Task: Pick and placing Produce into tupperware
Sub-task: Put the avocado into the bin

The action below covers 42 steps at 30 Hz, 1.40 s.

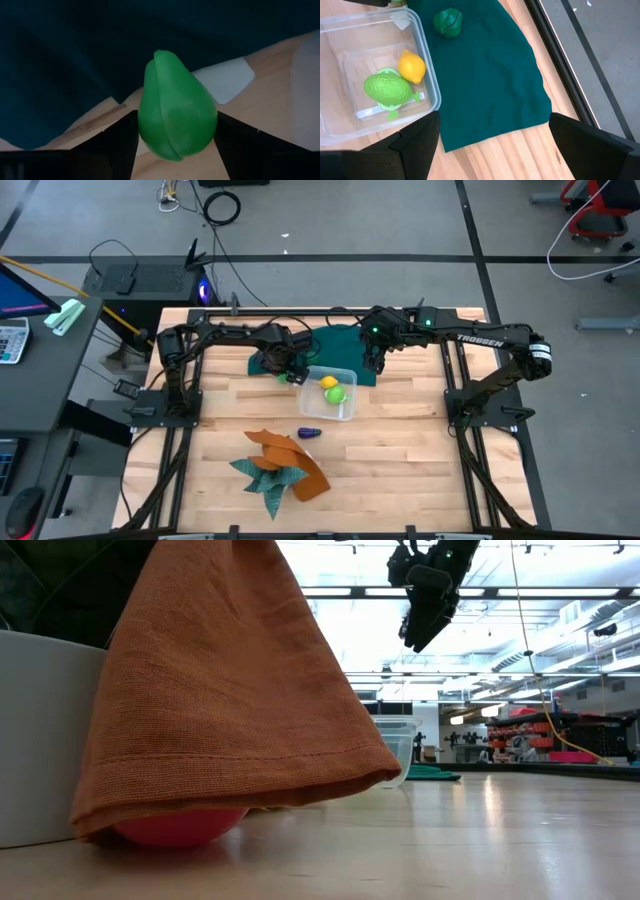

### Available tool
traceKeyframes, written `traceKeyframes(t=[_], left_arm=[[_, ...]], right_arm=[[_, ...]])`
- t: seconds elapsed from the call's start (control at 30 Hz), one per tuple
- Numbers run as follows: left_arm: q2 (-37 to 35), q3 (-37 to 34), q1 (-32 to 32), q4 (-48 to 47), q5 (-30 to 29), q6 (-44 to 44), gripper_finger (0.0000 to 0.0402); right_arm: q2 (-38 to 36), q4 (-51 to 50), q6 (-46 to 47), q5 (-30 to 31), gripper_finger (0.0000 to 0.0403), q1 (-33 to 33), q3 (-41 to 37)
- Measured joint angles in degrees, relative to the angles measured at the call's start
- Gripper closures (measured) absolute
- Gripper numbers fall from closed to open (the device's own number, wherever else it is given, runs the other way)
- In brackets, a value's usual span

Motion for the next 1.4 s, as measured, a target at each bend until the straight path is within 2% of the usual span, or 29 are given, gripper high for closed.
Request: traceKeyframes(t=[0.2, 0.37, 0.57, 0.77, 0.93, 1.23, 1.4], left_arm=[[0.00, 4.64, 0.17, -2.68, -0.04, 2.29, 0.0166], [0.00, 10.32, 0.15, -9.03, -1.46, 4.96, 0.0157], [0.00, 16.72, 0.07, -15.86, -3.04, 7.27, 0.0167], [0.00, 21.55, -2.00, -17.47, -3.04, 7.00, 0.0159], [-0.02, 23.72, -4.96, -17.55, -3.00, 6.51, 0.0166], [-0.02, 25.06, -10.39, -16.64, -1.45, 4.48, 0.0157], [-0.02, 25.06, -12.39, -14.55, -0.42, 3.10, 0.0165]], right_arm=[[0.00, -0.01, -0.01, 0.00, 0.0067, -0.01, 0.00], [0.00, -0.04, -0.01, 0.02, 0.0067, -0.01, 0.00], [0.00, -0.18, -0.01, 0.02, 0.0067, -0.02, 0.00], [-0.56, -3.84, -0.31, 2.31, 0.0067, -1.30, -0.02], [-2.72, -7.32, -1.56, 4.96, 0.0067, -4.64, -0.07], [-8.22, -8.45, -3.39, 5.03, 0.0067, -13.51, -0.07], [-9.95, -9.23, -4.10, 4.60, 0.0067, -18.12, -0.07]])
